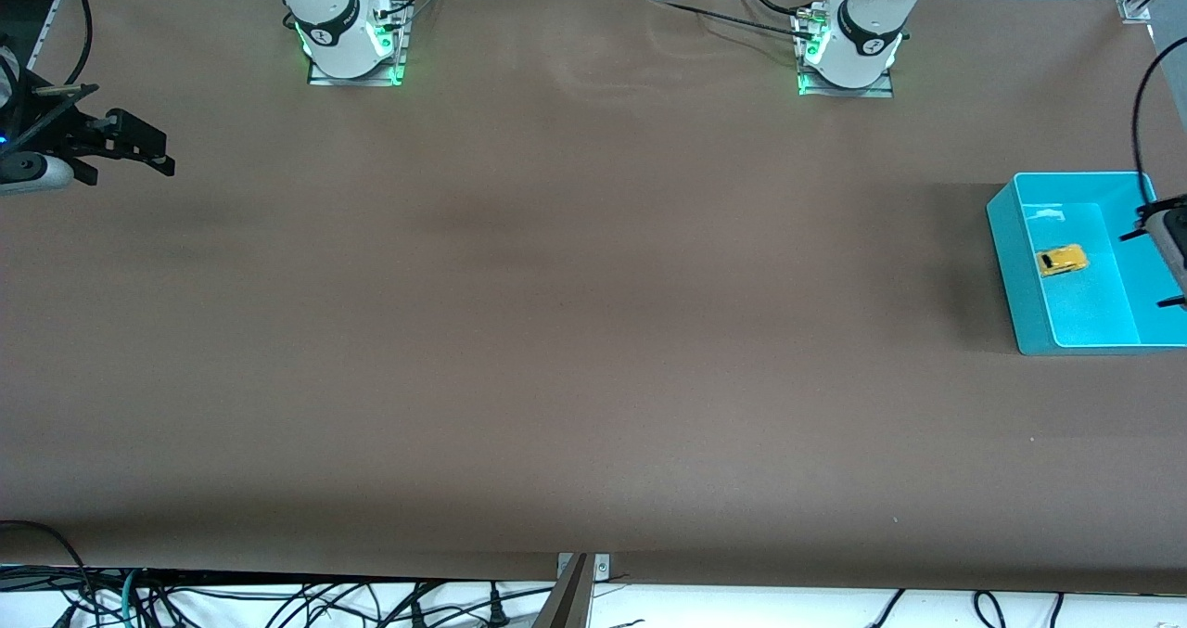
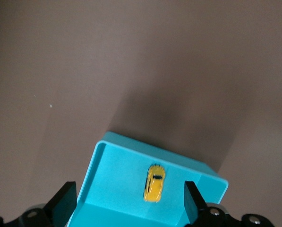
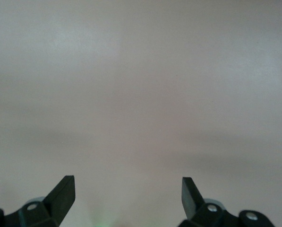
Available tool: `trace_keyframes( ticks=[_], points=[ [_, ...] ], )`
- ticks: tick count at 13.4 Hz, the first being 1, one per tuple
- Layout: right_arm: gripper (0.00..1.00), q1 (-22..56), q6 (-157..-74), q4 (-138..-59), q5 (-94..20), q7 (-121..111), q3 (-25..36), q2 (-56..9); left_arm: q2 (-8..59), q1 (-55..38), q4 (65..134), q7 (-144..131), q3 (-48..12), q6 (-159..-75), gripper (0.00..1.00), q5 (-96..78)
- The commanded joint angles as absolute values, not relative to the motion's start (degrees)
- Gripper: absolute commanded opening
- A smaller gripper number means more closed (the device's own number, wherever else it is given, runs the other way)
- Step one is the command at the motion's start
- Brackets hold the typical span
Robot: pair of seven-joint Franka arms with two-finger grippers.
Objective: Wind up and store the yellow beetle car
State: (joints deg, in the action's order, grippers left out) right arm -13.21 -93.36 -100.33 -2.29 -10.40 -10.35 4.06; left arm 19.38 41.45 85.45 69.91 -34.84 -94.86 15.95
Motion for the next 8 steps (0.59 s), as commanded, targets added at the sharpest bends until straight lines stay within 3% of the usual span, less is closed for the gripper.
trace_keyframes(
  ticks=[1, 5, 8],
  points=[
    [1.00, -13.18, -92.20, -99.14, -2.72, -9.58, -10.20, 3.60, 20.39, 41.40, 83.50, 57.61, -40.24, -92.99, 1.00, 13.11],
    [1.00, -13.18, -92.28, -99.14, -2.72, -9.67, -10.20, 3.60, 15.66, 35.88, 84.73, 39.08, -40.96, -91.07, 1.00, 8.45],
    [1.00, -13.18, -92.28, -99.14, -2.72, -9.58, -10.20, 3.60, 10.04, 24.75, 84.99, 24.67, -31.86, -89.21, 1.00, 2.75]
  ],
)
